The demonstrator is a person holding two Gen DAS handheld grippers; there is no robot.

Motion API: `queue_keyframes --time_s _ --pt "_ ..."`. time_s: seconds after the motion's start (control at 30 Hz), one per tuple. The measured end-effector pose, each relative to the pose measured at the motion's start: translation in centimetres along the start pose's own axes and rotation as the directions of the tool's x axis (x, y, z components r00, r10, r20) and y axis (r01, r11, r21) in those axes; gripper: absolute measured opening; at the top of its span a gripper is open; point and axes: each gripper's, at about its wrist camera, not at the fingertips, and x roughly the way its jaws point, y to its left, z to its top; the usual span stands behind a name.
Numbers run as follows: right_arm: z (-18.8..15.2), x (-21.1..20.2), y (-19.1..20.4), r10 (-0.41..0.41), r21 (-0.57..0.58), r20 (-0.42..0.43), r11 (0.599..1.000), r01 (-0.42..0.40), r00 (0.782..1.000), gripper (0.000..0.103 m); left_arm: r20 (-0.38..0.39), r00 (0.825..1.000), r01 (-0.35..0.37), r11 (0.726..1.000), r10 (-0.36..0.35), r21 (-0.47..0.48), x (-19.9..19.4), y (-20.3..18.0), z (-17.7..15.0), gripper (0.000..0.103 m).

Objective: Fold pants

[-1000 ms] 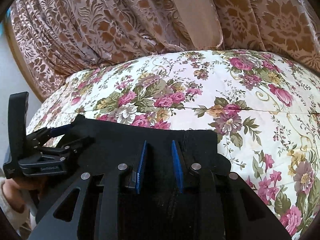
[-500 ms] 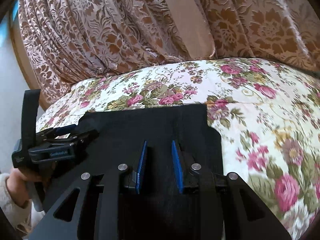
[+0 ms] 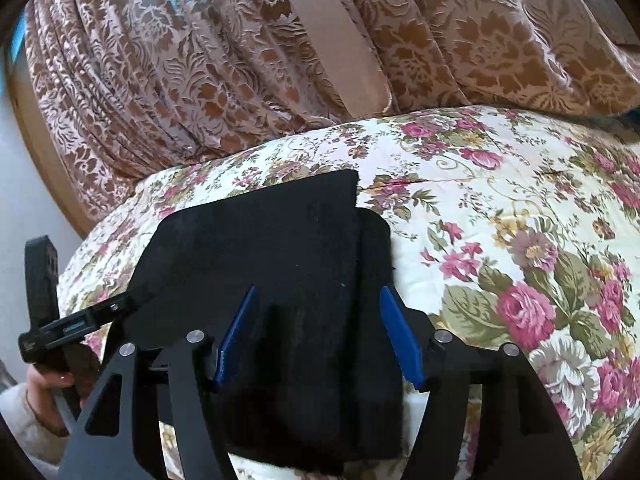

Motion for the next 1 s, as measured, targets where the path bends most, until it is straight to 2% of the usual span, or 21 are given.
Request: queue_keyframes --time_s 0.07,0.13,0.17,0.27,0.37,0.4,0.73,1.0 --pt "-0.1 0.1 -0.6 0.004 0.023 -0.015 1.000 -0.004 1.000 0.062 -0.010 0.999 0.042 0.999 -0.042 -0.017 0.0 0.5 -0.2 0.101" --pt "-0.4 0.5 -1.6 0.018 0.080 -0.042 0.997 -0.015 0.999 0.070 -0.030 0.995 0.096 0.993 -0.098 -0.072 0.3 1.3 -0.5 0.101" --pt "-0.6 0.8 -2.4 0.037 0.128 -0.063 0.991 -0.029 0.997 0.071 -0.036 0.992 0.117 0.988 -0.121 -0.096 0.4 1.5 -0.6 0.101" --pt "-1.2 1.8 -3.7 0.128 0.227 -0.110 0.969 -0.101 0.986 0.071 -0.055 0.980 0.182 0.977 -0.189 -0.113 0.7 1.5 -1.1 0.101" --pt "-2.4 3.2 -5.0 0.266 0.352 -0.155 0.915 -0.199 0.951 0.076 -0.076 0.975 0.204 0.976 -0.209 -0.070 1.1 0.8 -1.1 0.101" --pt "-2.5 3.3 -5.1 0.280 0.361 -0.159 0.909 -0.209 0.947 0.076 -0.081 0.975 0.204 0.977 -0.209 -0.060 1.3 0.6 -1.1 0.101" --pt "-2.3 3.8 -3.8 0.267 0.288 -0.183 0.935 -0.208 0.946 0.076 -0.106 0.978 0.178 0.983 -0.182 -0.041 2.0 -0.4 -0.4 0.098" --pt "-2.3 3.9 -3.9 0.273 0.266 -0.175 0.938 -0.221 0.946 0.073 -0.115 0.967 0.216 0.972 -0.226 -0.091 1.1 0.7 -0.3 0.091"
